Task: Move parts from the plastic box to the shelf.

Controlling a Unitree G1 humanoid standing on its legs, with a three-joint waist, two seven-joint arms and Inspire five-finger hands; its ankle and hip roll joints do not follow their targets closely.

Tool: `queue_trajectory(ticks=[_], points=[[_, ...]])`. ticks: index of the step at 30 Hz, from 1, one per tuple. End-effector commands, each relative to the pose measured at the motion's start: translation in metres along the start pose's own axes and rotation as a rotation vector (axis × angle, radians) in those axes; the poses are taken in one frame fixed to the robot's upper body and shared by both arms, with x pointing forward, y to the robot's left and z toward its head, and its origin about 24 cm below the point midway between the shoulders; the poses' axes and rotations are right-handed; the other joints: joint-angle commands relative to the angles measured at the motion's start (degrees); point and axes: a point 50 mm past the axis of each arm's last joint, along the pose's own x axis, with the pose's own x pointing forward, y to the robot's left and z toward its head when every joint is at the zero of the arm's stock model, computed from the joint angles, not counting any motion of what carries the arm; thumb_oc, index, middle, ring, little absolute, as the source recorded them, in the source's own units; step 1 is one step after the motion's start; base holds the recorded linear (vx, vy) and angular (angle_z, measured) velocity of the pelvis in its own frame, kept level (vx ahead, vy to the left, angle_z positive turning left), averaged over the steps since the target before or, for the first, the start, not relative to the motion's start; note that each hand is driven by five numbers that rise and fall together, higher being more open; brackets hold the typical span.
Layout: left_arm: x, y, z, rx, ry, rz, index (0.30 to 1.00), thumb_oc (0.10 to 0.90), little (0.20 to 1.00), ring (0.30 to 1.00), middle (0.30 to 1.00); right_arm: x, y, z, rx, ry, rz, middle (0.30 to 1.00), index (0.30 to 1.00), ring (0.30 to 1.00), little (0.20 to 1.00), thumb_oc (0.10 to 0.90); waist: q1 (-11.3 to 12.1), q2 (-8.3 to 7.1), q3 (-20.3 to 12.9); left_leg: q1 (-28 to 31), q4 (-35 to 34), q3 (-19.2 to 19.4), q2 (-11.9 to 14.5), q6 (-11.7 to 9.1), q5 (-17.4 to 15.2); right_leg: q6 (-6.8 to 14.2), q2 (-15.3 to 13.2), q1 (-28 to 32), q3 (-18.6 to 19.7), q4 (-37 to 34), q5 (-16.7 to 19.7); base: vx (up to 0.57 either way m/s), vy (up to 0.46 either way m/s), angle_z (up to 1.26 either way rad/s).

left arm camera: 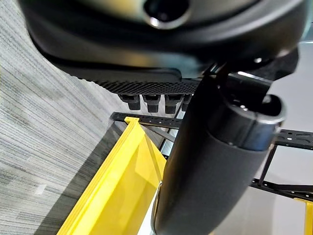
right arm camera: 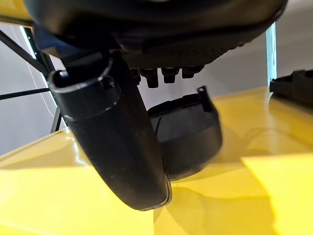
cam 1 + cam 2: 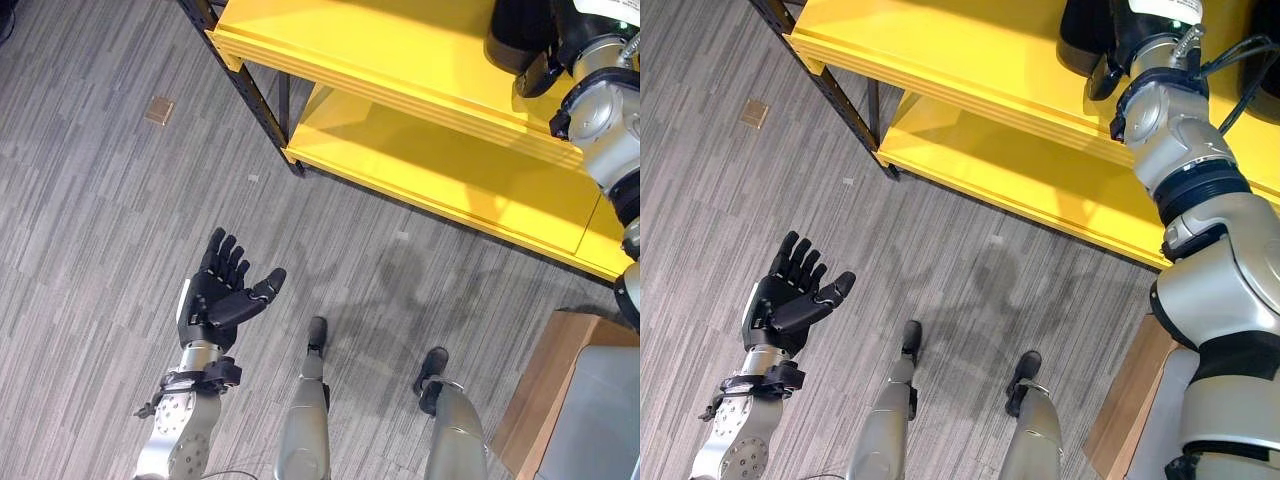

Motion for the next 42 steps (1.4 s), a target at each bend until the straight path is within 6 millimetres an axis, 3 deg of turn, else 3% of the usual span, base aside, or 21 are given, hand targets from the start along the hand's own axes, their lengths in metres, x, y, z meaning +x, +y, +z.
queue_trajectory(ticks=[1,15,24,31,35,42], points=[[0.004,-0.010,0.053,0.038,-0.241,-0.110,1.000,0.900,1.000,1.000,1.000,0.018,-0.093,0.035,-0.056,-0.144,-0.265,1.000,1.000,1.000,1.000,0.900,1.44,-3.32,-1.95,9.64,-2.91,3.28,3.14,-1.17,-1.76,3.08,3.06,3.14,0.72,-5.59,4.15,0.00,0.000,0.00],[0.007,-0.008,0.054,0.048,-0.245,-0.102,1.000,0.900,1.000,1.000,1.000,0.016,-0.107,0.050,0.017,-0.204,-0.321,1.000,1.000,1.000,1.000,0.900,0.77,-4.35,-2.92,11.24,-3.14,3.47,3.19,-1.02,-2.61,3.22,3.19,4.14,0.84,-5.42,4.05,0.00,0.000,0.00],[0.011,-0.009,0.054,0.054,-0.240,-0.107,1.000,0.900,1.000,1.000,1.000,0.007,-0.108,0.068,0.304,-0.289,-0.349,1.000,1.000,1.000,1.000,0.900,0.16,-5.31,-3.86,12.90,-2.96,3.76,2.98,-0.63,-3.75,3.32,3.19,5.70,1.14,-5.65,4.24,0.00,0.000,0.00],[0.012,-0.009,0.052,0.072,-0.220,-0.111,1.000,0.900,1.000,1.000,1.000,-0.001,-0.098,0.077,0.526,-0.337,-0.315,1.000,1.000,1.000,1.000,0.900,-0.61,-6.13,-4.33,14.21,-3.00,4.23,2.59,-0.33,-4.80,3.48,3.12,7.33,1.57,-6.72,4.91,0.00,0.004,-0.01],[0.013,-0.011,0.050,0.093,-0.200,-0.126,1.000,0.900,1.000,1.000,1.000,-0.017,-0.085,0.087,0.619,-0.428,-0.253,1.000,1.000,1.000,1.000,0.900,-1.87,-6.46,-4.65,15.29,-2.96,5.20,2.16,0.01,-5.80,3.78,2.87,8.36,1.95,-8.03,5.82,-0.01,0.039,-0.01],[0.012,-0.015,0.044,0.111,-0.161,-0.144,1.000,0.900,1.000,1.000,1.000,-0.048,-0.061,0.083,0.708,-0.518,-0.150,1.000,1.000,1.000,1.000,0.900,-4.15,-6.95,-6.10,17.66,-2.71,6.58,1.41,0.70,-7.25,4.35,2.39,11.30,2.97,-10.92,7.45,0.02,0.049,-0.05]])
